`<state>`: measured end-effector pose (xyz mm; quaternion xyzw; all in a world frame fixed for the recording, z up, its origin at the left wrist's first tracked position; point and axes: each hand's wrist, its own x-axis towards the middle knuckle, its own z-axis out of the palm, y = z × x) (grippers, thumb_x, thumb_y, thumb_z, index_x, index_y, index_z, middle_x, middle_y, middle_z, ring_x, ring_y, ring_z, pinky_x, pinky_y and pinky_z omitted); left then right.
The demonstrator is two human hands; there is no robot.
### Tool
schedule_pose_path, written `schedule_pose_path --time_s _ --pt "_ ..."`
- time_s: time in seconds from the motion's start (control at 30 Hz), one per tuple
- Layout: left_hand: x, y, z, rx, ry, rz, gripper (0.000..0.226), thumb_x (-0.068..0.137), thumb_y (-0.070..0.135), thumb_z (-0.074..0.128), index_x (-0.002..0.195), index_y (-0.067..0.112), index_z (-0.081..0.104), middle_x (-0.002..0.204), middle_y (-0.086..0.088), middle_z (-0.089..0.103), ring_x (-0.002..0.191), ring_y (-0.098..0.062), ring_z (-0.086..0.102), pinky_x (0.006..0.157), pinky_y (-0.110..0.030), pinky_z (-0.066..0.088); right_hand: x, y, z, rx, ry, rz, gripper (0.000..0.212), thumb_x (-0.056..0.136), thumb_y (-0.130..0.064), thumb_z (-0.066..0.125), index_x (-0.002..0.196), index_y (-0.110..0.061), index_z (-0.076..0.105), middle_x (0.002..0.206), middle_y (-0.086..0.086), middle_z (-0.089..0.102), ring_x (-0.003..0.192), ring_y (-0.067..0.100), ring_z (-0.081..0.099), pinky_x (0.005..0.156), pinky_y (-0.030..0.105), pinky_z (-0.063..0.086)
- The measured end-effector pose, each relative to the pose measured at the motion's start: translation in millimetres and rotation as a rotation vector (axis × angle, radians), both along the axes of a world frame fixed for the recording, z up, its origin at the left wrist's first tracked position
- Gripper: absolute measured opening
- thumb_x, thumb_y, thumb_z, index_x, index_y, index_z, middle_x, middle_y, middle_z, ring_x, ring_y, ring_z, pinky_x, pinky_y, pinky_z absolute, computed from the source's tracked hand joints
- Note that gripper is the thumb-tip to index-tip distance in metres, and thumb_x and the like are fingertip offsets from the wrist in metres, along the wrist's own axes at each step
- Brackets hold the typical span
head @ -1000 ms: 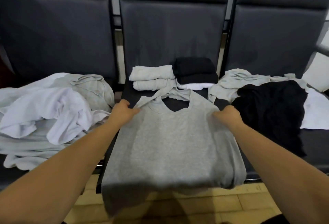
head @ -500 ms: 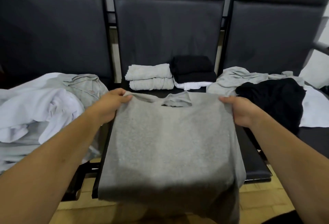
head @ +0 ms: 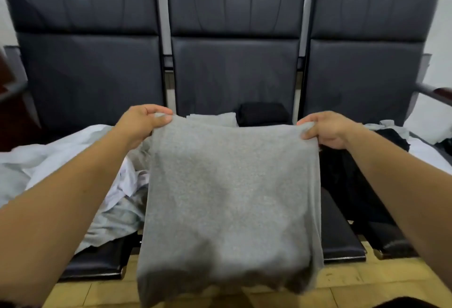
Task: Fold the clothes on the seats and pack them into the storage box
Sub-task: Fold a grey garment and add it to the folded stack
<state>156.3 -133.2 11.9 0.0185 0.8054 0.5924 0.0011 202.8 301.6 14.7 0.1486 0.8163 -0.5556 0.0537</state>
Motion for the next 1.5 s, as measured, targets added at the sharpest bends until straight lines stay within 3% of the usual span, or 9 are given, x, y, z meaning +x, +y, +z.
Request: schedule_pose_path --time_s 0.13,0.3,0.53,0.67,0.8,0.97,1.13,1.3,1.5 --pt "-14 0 59 -0.057 0.097 0.004 0.020 0.084 0.008 0.076 0.094 0.025 0.073 0.100 -0.005 0.072 0.091 -0.019 0.068 0.086 -0.033 0.058 -16 -1 61 0.278 0.220 -0.095 0.025 0.084 0.015 0.065 0.089 -0.009 0.070 0.087 0.014 0.065 0.080 0.026 0.061 0.070 0.037 0.052" --pt "-23 0 129 -0.113 0.275 0.059 0.023 0.084 0.006 0.076 0.100 0.021 0.071 0.106 -0.008 0.071 0.099 -0.021 0.067 0.096 -0.037 0.053 -22 4 132 0.276 0.471 -0.211 0.018 0.083 0.004 0.074 0.085 -0.013 0.069 0.088 0.010 0.067 0.085 0.023 0.063 0.076 0.036 0.055" --pt "4 -2 170 -0.286 0.479 0.224 0.025 0.084 0.021 0.079 0.108 0.019 0.074 0.101 0.002 0.069 0.095 -0.015 0.063 0.085 -0.029 0.049 0 10 164 0.194 0.644 -0.272 0.015 0.084 -0.007 0.077 0.099 -0.007 0.072 0.090 0.004 0.067 0.091 0.021 0.065 0.085 0.037 0.056" --pt "23 -9 149 -0.460 0.468 0.196 0.016 0.087 0.026 0.075 0.100 0.016 0.076 0.086 0.002 0.066 0.084 -0.014 0.057 0.075 -0.027 0.041 18 5 133 0.127 0.576 -0.224 0.006 0.087 -0.006 0.074 0.086 -0.009 0.069 0.085 0.008 0.067 0.080 0.018 0.064 0.072 0.031 0.060" --pt "38 -19 103 -0.415 0.335 0.058 0.018 0.092 0.028 0.069 0.084 0.012 0.067 0.071 0.001 0.057 0.067 -0.012 0.048 0.062 -0.027 0.037 31 6 86 0.041 0.479 -0.152 0.007 0.083 -0.005 0.077 0.082 -0.008 0.071 0.085 0.012 0.069 0.086 0.024 0.063 0.084 0.037 0.056" --pt "62 -35 52 0.076 0.039 -0.265 0.032 0.095 0.023 0.061 0.070 0.017 0.042 0.071 0.000 0.043 0.069 -0.013 0.041 0.068 -0.028 0.037 57 3 40 -0.259 0.298 0.047 0.025 0.068 -0.007 0.078 0.070 -0.012 0.054 0.077 0.007 0.054 0.081 0.022 0.051 0.078 0.034 0.041" --pt "78 -44 22 0.367 -0.335 -0.514 0.033 0.079 0.016 0.076 0.076 0.014 0.043 0.078 -0.005 0.044 0.072 -0.017 0.048 0.067 -0.030 0.044 83 4 12 -0.461 -0.018 0.194 0.021 0.077 -0.004 0.074 0.094 -0.003 0.063 0.110 0.014 0.067 0.103 0.029 0.066 0.081 0.037 0.056" --pt "95 -41 1 0.327 -0.594 -0.620 0.023 0.073 0.010 0.070 0.068 0.014 0.049 0.073 -0.004 0.054 0.066 -0.018 0.059 0.060 -0.029 0.052 104 -3 -4 -0.337 -0.258 0.378 0.017 0.061 -0.017 0.083 0.076 -0.014 0.075 0.099 0.009 0.073 0.093 0.025 0.072 0.075 0.037 0.057" --pt "93 -34 -34 0.259 -0.556 -0.512 0.030 0.068 0.021 0.083 0.068 0.015 0.054 0.074 -0.003 0.057 0.067 -0.015 0.060 0.060 -0.026 0.053 96 -3 -37 -0.388 -0.247 0.285 0.007 0.090 -0.009 0.065 0.086 -0.008 0.060 0.094 0.009 0.067 0.085 0.020 0.068 0.072 0.031 0.059"
